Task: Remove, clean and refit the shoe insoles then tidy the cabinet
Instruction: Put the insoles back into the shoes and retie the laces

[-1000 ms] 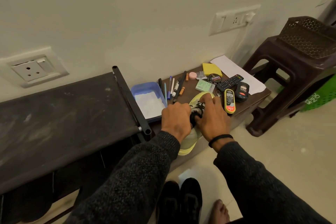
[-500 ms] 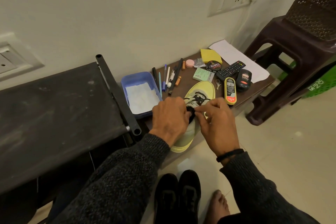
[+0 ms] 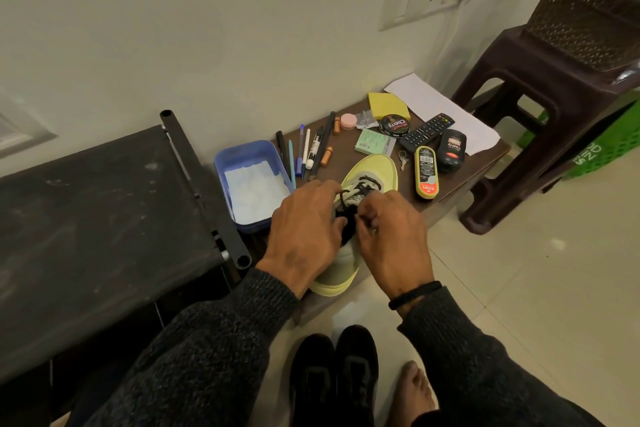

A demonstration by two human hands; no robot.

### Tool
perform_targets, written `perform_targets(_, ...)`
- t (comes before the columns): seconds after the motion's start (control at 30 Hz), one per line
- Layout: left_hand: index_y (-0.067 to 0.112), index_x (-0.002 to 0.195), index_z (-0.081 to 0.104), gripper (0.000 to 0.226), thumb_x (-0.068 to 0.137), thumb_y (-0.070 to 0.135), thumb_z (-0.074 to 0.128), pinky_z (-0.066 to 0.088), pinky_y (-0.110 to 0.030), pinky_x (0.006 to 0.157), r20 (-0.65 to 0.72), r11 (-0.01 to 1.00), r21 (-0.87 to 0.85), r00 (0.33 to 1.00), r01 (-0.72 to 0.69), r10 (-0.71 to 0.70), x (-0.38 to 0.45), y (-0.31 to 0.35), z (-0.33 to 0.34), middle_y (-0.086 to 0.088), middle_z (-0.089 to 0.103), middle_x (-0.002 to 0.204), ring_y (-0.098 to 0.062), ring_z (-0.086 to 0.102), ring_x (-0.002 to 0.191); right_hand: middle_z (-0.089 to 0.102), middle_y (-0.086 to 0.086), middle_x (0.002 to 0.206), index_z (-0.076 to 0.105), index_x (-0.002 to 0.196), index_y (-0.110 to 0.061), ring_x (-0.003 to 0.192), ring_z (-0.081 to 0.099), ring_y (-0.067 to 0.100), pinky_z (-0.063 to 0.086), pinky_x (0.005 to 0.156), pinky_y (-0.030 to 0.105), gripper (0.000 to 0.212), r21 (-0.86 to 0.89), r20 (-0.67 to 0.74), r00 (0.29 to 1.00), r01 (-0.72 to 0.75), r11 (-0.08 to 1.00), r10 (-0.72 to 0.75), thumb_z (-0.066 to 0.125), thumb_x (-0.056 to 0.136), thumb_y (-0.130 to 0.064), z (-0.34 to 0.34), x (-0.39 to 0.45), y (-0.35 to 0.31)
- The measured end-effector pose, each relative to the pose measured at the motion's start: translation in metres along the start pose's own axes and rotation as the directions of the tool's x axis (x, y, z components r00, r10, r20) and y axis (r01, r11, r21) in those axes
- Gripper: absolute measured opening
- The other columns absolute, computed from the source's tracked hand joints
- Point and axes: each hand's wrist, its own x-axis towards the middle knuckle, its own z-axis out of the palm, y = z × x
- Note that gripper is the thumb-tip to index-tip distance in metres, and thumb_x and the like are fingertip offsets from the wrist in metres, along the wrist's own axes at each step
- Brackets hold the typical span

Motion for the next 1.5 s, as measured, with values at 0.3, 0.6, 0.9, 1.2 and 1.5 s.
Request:
perform_targets(0.3,0.023,0.13,0.066,0.036,0.097,0.037,0.063,0.053,-0.031,0.093,-0.073,0.992,-0.091,0.994,-0.086,0.079,0.002,0.0,-0.006,0.001,0.068,0.116,-0.014,0.063,0.103,0.038,-0.003,0.102,0.078,0.091,-0.019,0.087,0.042,0.011,0.049,0.065,0.025,0.006,-0.028,0.083,0.996,-0.013,1.0,0.015,0.079,0.086,-0.019,-0.001,-0.004,0.006)
perform_targets(0.6,0.023,0.119,0.074,0.025,0.1,0.031,0.059,0.052,-0.031,0.094,-0.02,0.99,-0.065,0.992,-0.124,0.123,0.014,0.0,-0.005,0.0,0.068,0.11,-0.014,0.061,0.099,0.037,-0.002,0.099,0.072,0.089,-0.018,0.085,0.042,0.018,0.051,0.059,0.039,0.015,-0.205,0.077,0.997,-0.002,0.979,0.019,0.07,0.092,-0.033,0.012,0.008,0.004)
perform_targets(0.9,0.021,0.12,0.073,0.026,0.098,0.029,0.063,0.049,-0.03,0.095,0.033,0.986,-0.011,0.986,-0.164,0.164,0.005,0.0,-0.005,-0.001,0.066,0.115,-0.016,0.059,0.103,0.037,0.005,0.122,0.075,0.095,-0.024,0.102,0.035,0.023,0.042,0.08,0.033,0.03,-0.28,0.149,0.989,0.063,0.958,-0.022,0.051,0.099,-0.041,0.003,-0.003,0.007)
perform_targets(1.2,0.029,0.104,0.057,0.024,0.088,0.032,0.074,0.052,-0.035,0.068,-0.153,0.995,0.075,0.985,-0.071,0.082,0.007,0.006,-0.001,0.009,0.064,0.085,-0.016,0.054,0.08,0.041,-0.002,0.11,0.042,0.108,-0.025,0.078,0.049,0.017,0.05,0.06,0.037,0.045,-0.013,-0.02,0.979,-0.205,0.979,0.204,0.077,0.081,-0.017,0.01,0.014,-0.002)
perform_targets(1.5,0.027,0.106,0.063,0.023,0.087,0.023,0.075,0.052,-0.034,0.073,-0.093,0.982,0.033,0.978,-0.186,0.189,0.014,0.004,0.007,0.004,0.051,0.104,-0.015,0.049,0.094,0.04,0.003,0.104,0.042,0.112,-0.022,0.077,0.047,0.024,0.049,0.053,0.037,0.04,-0.22,-0.057,0.978,-0.206,0.953,0.198,0.069,0.083,-0.014,0.013,0.031,0.011)
